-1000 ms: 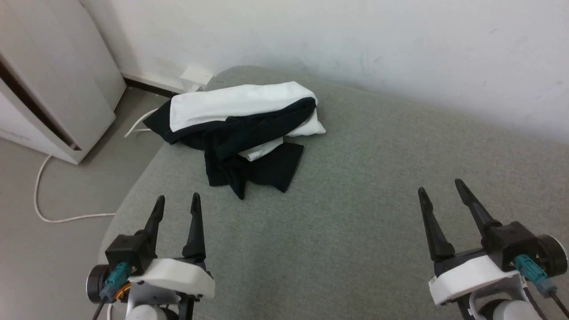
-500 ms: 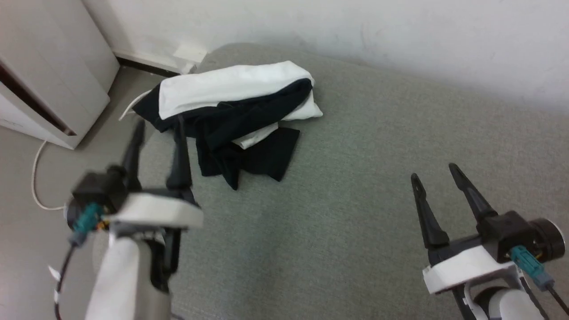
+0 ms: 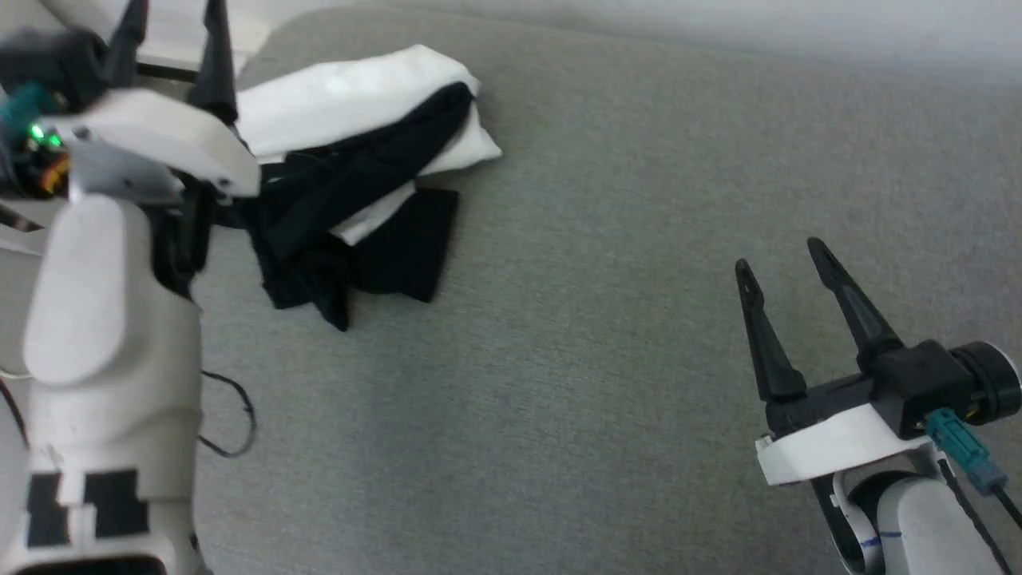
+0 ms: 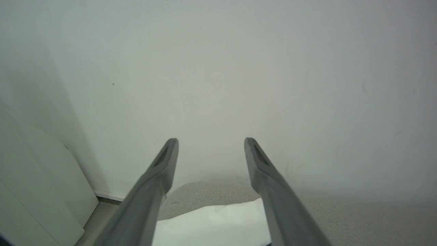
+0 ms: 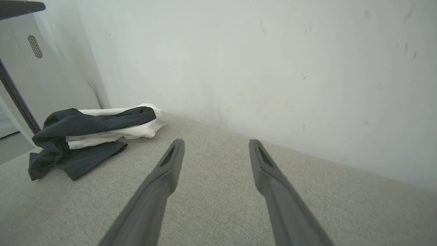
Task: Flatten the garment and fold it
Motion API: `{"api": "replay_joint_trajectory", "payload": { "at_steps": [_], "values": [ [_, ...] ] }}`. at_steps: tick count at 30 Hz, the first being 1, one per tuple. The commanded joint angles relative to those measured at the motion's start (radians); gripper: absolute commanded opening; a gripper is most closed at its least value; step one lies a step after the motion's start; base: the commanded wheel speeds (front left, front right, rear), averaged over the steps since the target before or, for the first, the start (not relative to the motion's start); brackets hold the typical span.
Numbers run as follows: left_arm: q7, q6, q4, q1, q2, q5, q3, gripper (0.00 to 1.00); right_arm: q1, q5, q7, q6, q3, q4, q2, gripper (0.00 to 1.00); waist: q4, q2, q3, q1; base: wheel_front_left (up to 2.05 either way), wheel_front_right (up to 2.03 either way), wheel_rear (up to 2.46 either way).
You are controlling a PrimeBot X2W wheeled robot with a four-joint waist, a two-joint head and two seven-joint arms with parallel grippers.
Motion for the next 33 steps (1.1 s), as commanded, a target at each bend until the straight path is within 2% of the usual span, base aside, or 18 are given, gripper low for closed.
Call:
{"api": "replay_joint_trajectory", "payload": {
  "at_steps": [1,11,12,16,24,25,26,27,29,33],
  "values": [
    [0.042,-0.014,0.071,-0.074,0.026,-0.021,0.002,1.0,-0.027,0.003,-0.013,-0.002,0.006,-0.002,0.001,1.0,-0.084,0.0,0.097,-0.0002,0.0,0.0,0.0],
    [0.33,-0.052,0.421,-0.266,0.121,-0.142,0.004,1.0,-0.098,0.023,-0.053,-0.002,0.039,0.024,0.001,1.0,-0.168,0.0,0.217,-0.0002,0.0,0.0,0.0],
    [0.33,-0.052,0.421,-0.266,0.121,-0.142,0.004,1.0,-0.098,0.023,-0.053,-0.002,0.039,0.024,0.001,1.0,-0.168,0.0,0.217,-0.0002,0.0,0.0,0.0],
    [0.447,-0.061,0.536,-0.3,0.15,-0.192,0.002,1.0,-0.116,0.032,-0.067,-0.002,0.051,0.033,0.001,1.0,-0.194,0.0,0.252,-0.0002,0.0,0.0,0.0],
    [0.642,-0.064,0.65,-0.295,0.174,-0.211,-0.04,1.0,-0.123,0.046,-0.079,-0.002,0.058,0.055,0.001,1.0,-0.22,0.0,0.262,-0.0002,0.0,0.0,0.0],
    [0.668,-0.064,0.664,-0.292,0.174,-0.213,-0.043,0.71,-0.123,0.047,-0.08,-0.002,0.06,0.058,0.001,1.0,-0.222,0.0,0.26,-0.0002,0.0,0.0,0.0],
    [0.677,-0.064,0.671,-0.29,0.177,-0.216,-0.043,0.24,-0.124,0.051,-0.081,-0.002,0.063,0.062,0.001,1.0,-0.225,0.0,0.256,-0.0002,0.0,0.0,0.0],
    [0.683,-0.064,0.678,-0.288,0.178,-0.218,-0.044,0.0,-0.126,0.055,-0.082,-0.002,0.065,0.064,0.001,1.0,-0.227,0.0,0.252,-0.0002,0.0,0.0,0.0],
    [0.697,-0.064,0.689,-0.283,0.177,-0.221,-0.048,0.0,-0.125,0.059,-0.083,-0.002,0.066,0.069,0.001,1.0,-0.229,0.0,0.242,-0.0002,0.0,0.0,0.0],
    [0.651,-0.059,0.675,-0.283,0.187,-0.206,-0.062,0.0,-0.121,0.065,-0.086,-0.002,0.062,0.083,0.001,1.0,-0.225,0.0,0.212,-0.0002,0.0,0.0,0.0]
  ]
}}
